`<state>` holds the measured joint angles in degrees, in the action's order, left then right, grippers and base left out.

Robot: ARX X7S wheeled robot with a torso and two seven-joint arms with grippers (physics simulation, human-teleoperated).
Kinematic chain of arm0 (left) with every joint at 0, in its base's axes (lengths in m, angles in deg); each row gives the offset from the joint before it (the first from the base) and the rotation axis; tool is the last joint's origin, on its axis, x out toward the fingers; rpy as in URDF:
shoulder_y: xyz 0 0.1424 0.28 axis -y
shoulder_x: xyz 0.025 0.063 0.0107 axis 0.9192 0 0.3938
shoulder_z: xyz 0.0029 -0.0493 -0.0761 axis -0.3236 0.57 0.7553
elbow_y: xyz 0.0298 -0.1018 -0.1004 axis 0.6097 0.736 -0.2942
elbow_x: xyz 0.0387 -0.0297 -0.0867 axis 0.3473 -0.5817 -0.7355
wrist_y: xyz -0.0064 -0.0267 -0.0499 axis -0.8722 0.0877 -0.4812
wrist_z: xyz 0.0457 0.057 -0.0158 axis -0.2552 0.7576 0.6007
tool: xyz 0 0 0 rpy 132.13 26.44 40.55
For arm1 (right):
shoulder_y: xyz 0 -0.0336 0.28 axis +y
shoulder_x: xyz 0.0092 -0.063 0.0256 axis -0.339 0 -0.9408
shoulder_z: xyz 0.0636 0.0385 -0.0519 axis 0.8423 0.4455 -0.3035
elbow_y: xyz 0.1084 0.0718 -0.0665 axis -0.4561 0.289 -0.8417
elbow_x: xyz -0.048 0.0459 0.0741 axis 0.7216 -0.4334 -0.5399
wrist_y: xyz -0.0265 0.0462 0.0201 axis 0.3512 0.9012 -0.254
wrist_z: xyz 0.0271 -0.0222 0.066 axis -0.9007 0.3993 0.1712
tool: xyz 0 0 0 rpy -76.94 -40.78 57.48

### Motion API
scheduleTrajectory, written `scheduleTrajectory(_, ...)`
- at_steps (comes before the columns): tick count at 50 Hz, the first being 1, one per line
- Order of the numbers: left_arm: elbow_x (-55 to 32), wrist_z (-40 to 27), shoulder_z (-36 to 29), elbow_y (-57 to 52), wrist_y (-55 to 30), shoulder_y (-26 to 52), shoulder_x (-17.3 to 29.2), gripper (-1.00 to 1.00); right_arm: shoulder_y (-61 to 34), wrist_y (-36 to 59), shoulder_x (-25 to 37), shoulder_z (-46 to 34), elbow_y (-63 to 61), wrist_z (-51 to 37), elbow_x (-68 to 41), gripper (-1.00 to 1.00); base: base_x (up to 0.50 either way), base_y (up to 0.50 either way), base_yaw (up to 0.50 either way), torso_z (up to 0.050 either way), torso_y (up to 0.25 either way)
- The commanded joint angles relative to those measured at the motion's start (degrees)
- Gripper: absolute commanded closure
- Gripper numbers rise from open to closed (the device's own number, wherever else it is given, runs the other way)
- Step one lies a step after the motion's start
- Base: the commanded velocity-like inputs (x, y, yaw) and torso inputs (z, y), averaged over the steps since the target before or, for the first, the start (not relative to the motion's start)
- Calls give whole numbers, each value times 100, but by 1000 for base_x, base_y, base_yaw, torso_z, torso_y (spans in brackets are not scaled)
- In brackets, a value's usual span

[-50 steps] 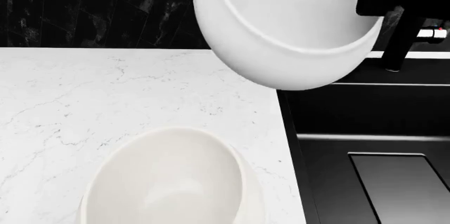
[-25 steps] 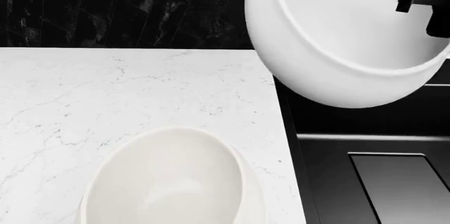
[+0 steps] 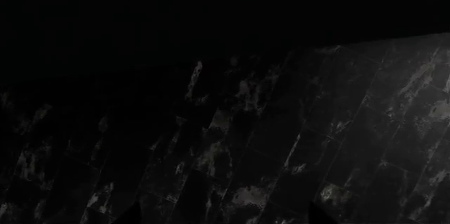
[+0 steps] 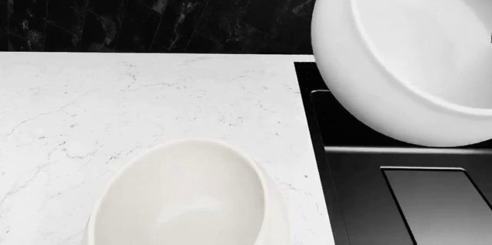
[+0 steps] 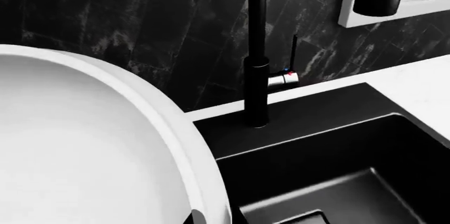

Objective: Stack the bowls in the sink.

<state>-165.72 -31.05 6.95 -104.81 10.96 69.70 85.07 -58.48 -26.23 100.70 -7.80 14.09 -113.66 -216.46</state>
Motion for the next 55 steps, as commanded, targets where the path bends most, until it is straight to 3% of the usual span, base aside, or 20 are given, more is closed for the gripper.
scheduleTrajectory(1, -16, -22, -9, -15, 30, -19, 4, -100, 43, 30, 432, 168, -250, -106, -72, 100, 0, 0, 0, 0, 0)
scheduleTrajectory(28, 17, 7, -55, -7, 77, -16, -9, -100, 360, 213, 1449, 337, -538, -81, -49, 100, 0, 0, 0, 0, 0)
scheduleTrajectory(55, 9, -4, -74, -43, 152, -100, 22, -100, 842, 311, 1574, 212, -501, -555, 172, 100, 0, 0, 0, 0, 0)
